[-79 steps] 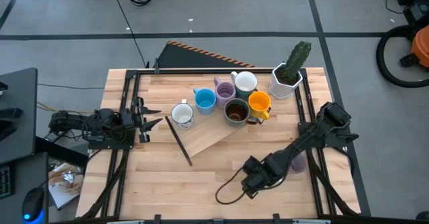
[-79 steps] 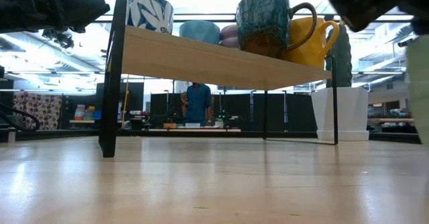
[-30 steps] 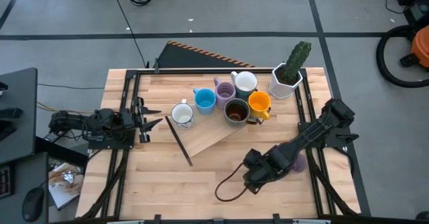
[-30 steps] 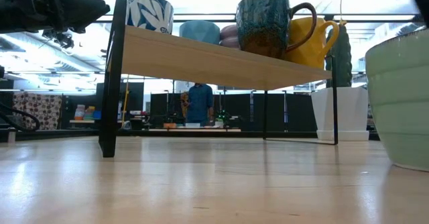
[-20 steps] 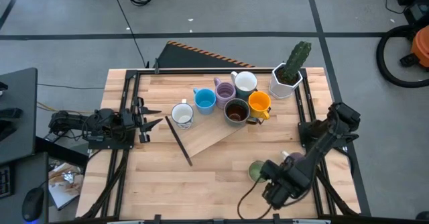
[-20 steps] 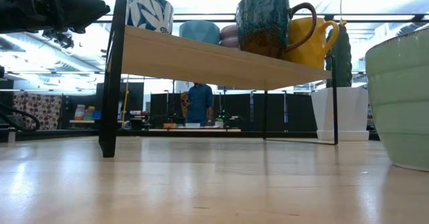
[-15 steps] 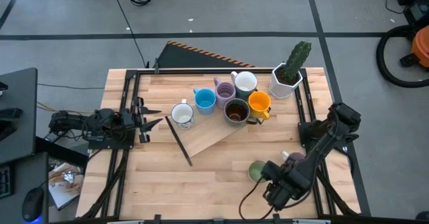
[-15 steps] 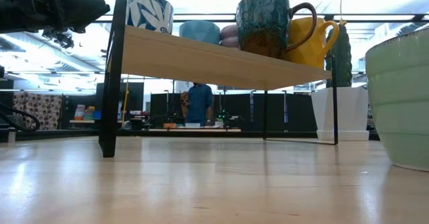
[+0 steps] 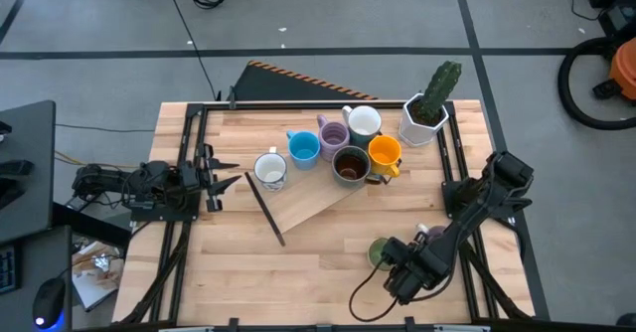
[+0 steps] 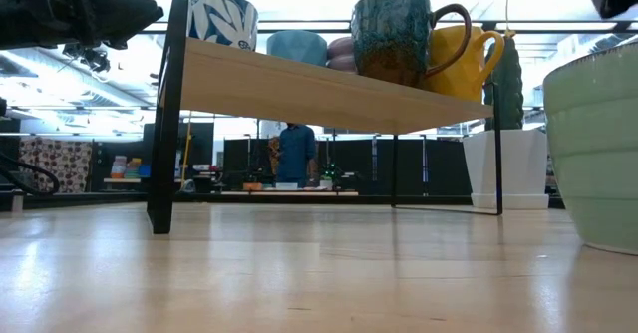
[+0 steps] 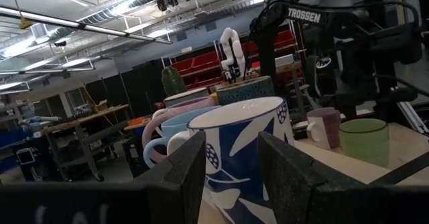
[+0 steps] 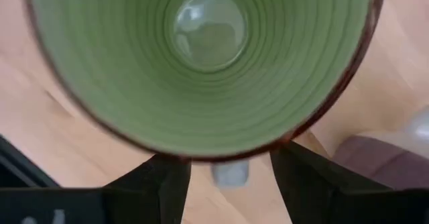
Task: Place coffee mugs
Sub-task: Put the green mug on the shelf
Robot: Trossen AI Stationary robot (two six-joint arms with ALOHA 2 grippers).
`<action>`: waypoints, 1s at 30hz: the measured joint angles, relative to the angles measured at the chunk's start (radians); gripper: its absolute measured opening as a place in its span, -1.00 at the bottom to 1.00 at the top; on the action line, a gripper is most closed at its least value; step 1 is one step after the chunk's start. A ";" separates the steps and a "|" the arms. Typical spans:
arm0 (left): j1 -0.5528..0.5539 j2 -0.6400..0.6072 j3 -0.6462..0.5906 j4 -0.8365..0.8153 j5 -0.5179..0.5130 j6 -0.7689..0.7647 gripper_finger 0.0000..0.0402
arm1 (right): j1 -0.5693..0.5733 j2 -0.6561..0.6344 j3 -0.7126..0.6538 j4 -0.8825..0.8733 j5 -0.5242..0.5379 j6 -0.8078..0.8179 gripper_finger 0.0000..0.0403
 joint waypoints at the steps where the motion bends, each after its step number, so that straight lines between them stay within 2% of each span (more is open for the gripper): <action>1: 0.000 0.000 0.000 0.000 0.000 0.000 -0.30 | -0.002 0.000 -0.009 0.007 0.001 -0.002 0.02; 9: 0.000 0.000 0.000 0.000 0.000 0.000 -0.30 | -0.018 0.000 -0.061 0.082 -0.001 -0.002 -0.14; 21: 0.000 0.000 0.000 0.000 0.000 -0.001 -0.30 | -0.025 0.000 -0.061 0.150 0.009 0.075 -0.70; 30: 0.000 0.000 0.000 0.001 0.000 -0.002 -0.30 | -0.139 0.002 -0.015 0.162 0.010 0.002 -0.70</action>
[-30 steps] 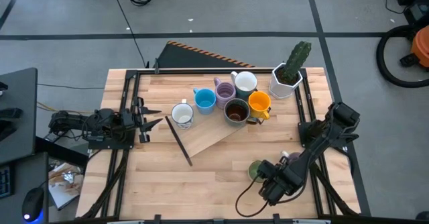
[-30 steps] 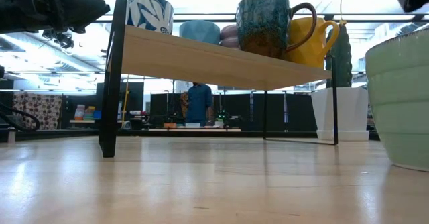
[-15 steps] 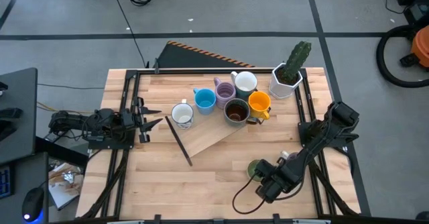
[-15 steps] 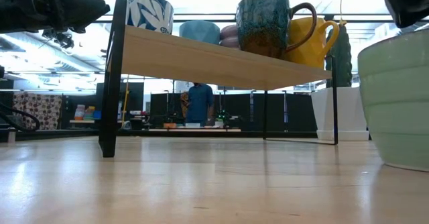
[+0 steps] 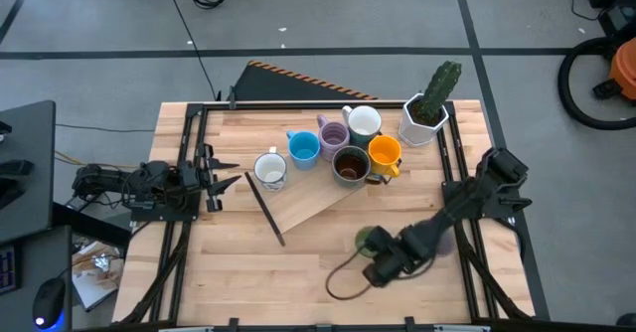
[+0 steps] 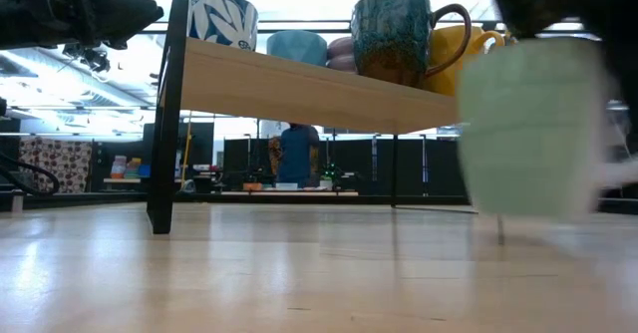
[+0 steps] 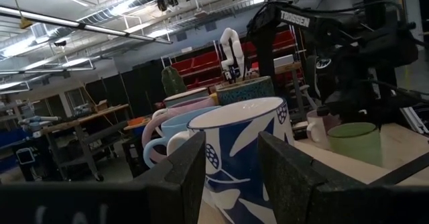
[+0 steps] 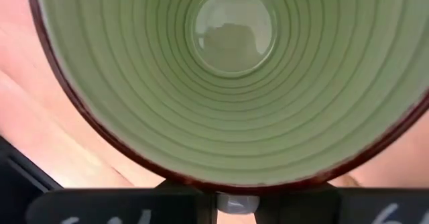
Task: Place coffee mugs
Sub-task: Put the green mug on the shelf
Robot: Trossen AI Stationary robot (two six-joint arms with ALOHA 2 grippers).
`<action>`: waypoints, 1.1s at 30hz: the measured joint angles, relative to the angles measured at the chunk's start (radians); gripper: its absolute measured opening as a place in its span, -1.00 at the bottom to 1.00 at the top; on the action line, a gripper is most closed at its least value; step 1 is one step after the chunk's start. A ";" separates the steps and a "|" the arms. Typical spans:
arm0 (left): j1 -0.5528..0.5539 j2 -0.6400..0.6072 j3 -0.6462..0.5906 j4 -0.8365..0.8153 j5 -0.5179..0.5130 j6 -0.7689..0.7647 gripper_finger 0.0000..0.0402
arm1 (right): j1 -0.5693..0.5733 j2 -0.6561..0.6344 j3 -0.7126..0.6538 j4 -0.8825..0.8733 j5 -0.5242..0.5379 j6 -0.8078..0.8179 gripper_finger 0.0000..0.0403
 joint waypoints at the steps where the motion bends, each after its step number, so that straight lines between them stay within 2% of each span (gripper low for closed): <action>1: 0.000 0.000 0.000 0.000 0.000 0.000 -0.30 | -0.016 0.000 0.012 0.000 0.002 -0.016 -0.70; 10: 0.000 0.000 0.000 -0.009 0.000 -0.001 -0.30 | -0.115 0.000 0.148 -0.023 -0.008 -0.127 -0.70; 16: 0.000 0.000 0.000 -0.009 0.000 -0.009 -0.30 | -0.137 0.003 0.299 -0.145 0.027 -0.177 -0.70; 21: 0.000 0.000 0.000 -0.009 0.000 -0.019 -0.30 | -0.141 0.004 0.375 -0.201 0.047 -0.175 -0.70; 33: 0.000 0.000 0.000 -0.033 0.000 -0.057 -0.30 | -0.184 0.003 0.428 -0.089 0.079 -0.286 -0.70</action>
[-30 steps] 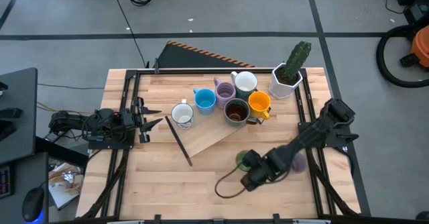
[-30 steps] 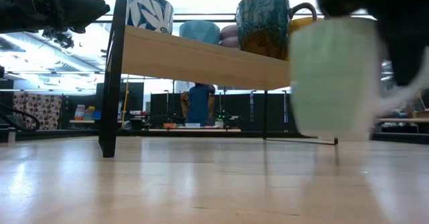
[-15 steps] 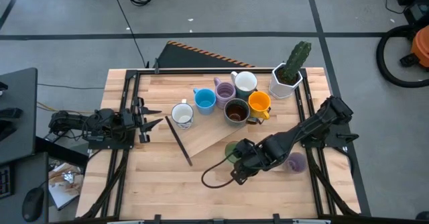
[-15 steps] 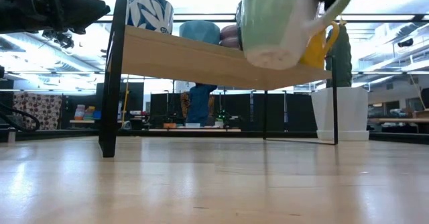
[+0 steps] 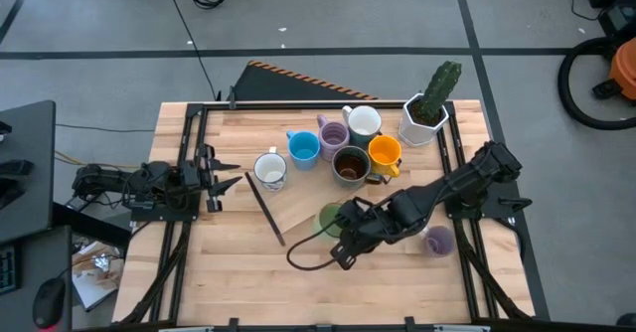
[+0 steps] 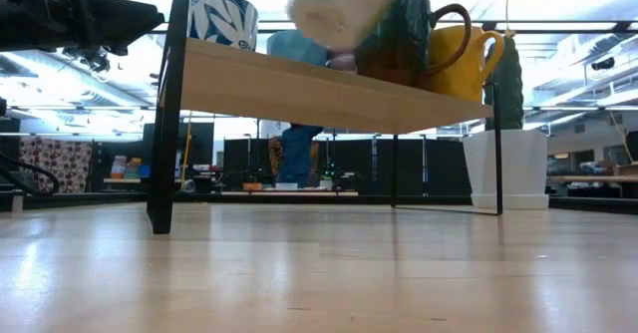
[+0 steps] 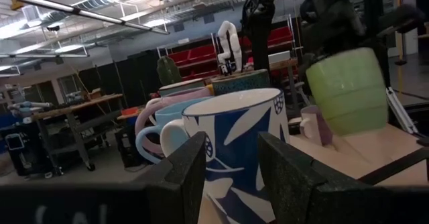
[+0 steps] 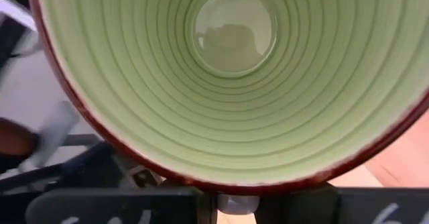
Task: Place coffee mugs
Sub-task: Put the green mug on the shelf
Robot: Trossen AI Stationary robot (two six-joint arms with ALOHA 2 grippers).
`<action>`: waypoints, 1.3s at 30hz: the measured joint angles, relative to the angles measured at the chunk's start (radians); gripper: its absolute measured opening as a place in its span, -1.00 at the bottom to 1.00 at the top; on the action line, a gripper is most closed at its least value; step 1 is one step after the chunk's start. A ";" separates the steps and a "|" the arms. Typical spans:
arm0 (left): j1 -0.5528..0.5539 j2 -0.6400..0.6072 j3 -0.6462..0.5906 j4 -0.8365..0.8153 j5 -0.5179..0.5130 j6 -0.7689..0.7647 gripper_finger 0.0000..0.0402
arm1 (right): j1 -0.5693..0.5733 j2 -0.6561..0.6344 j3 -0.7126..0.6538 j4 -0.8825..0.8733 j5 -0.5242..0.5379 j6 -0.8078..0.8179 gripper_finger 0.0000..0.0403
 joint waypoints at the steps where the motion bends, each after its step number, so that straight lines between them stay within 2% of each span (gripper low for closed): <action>1: 0.000 0.000 0.000 0.000 0.000 -0.004 -0.30 | -0.005 0.000 0.001 0.023 0.000 -0.015 -0.70; 22: 0.000 0.000 0.000 -0.028 -0.003 -0.041 -0.30 | -0.110 0.000 0.004 0.089 0.056 -0.278 -0.70; 27: 0.000 0.000 0.000 -0.028 -0.003 -0.039 -0.30 | -0.100 0.000 0.097 0.093 0.100 -0.348 -0.70; 31: 0.000 0.000 0.000 -0.028 -0.003 -0.039 -0.30 | -0.088 0.000 0.183 0.004 0.152 -0.366 -0.70; 36: 0.000 0.000 0.000 -0.028 -0.003 -0.039 -0.30 | -0.082 0.001 0.217 0.005 0.191 -0.389 -0.70; 39: 0.000 0.000 0.000 -0.028 -0.003 -0.045 -0.30 | -0.075 0.027 0.220 0.032 0.179 -0.385 -0.70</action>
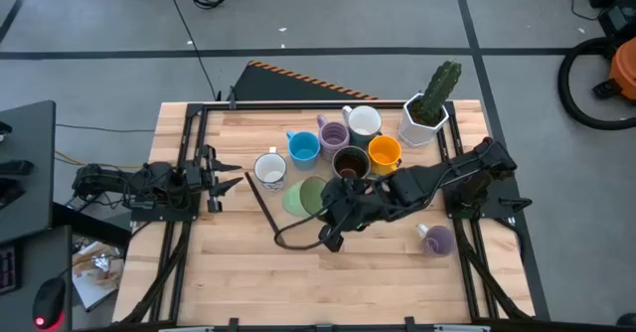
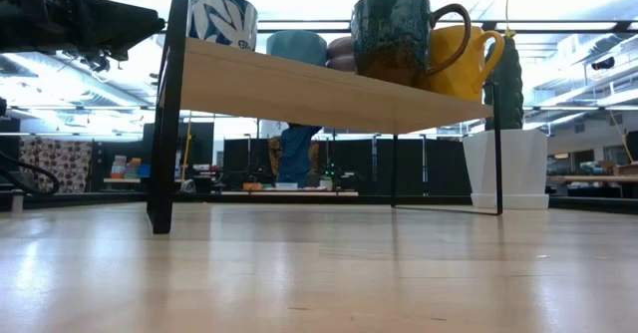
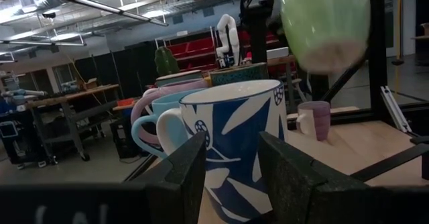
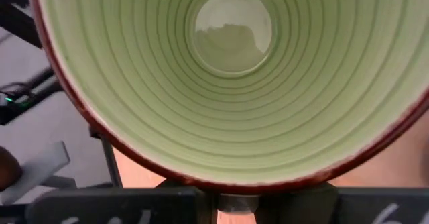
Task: Place coffee mugs
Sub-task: Put the green mug on the shelf
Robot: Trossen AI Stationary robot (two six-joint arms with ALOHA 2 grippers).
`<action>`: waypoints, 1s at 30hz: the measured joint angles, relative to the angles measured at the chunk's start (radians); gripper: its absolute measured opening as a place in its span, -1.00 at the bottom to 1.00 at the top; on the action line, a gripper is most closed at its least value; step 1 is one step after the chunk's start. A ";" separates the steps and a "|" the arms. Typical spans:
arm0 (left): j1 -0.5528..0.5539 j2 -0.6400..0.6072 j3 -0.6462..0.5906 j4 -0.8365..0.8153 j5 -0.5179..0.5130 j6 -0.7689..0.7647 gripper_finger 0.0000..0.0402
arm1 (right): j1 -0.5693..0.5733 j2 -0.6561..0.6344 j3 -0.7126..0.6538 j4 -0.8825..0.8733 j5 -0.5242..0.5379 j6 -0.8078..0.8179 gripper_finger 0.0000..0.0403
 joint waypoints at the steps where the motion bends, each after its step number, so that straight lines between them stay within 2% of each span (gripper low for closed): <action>1: 0.000 0.000 0.000 0.000 0.000 -0.001 -0.30 | 0.001 0.017 0.000 -0.003 -0.008 0.012 -0.70; 5: 0.000 0.000 0.000 -0.005 0.000 -0.004 -0.30 | 0.009 0.081 0.051 -0.069 -0.031 0.047 -0.70; 11: 0.000 0.000 0.000 -0.013 0.000 -0.007 -0.30 | 0.008 0.201 0.261 -0.350 0.003 0.096 -0.70; 16: 0.000 0.000 0.000 -0.014 0.000 -0.011 -0.30 | -0.001 0.267 0.385 -0.467 0.006 0.115 -0.70; 20: 0.000 0.000 0.000 -0.016 0.000 -0.014 -0.30 | -0.019 0.291 0.389 -0.527 -0.022 0.126 -0.70; 30: 0.000 0.000 0.000 -0.019 0.000 -0.019 -0.30 | -0.075 0.285 0.384 -0.551 -0.062 0.098 -0.70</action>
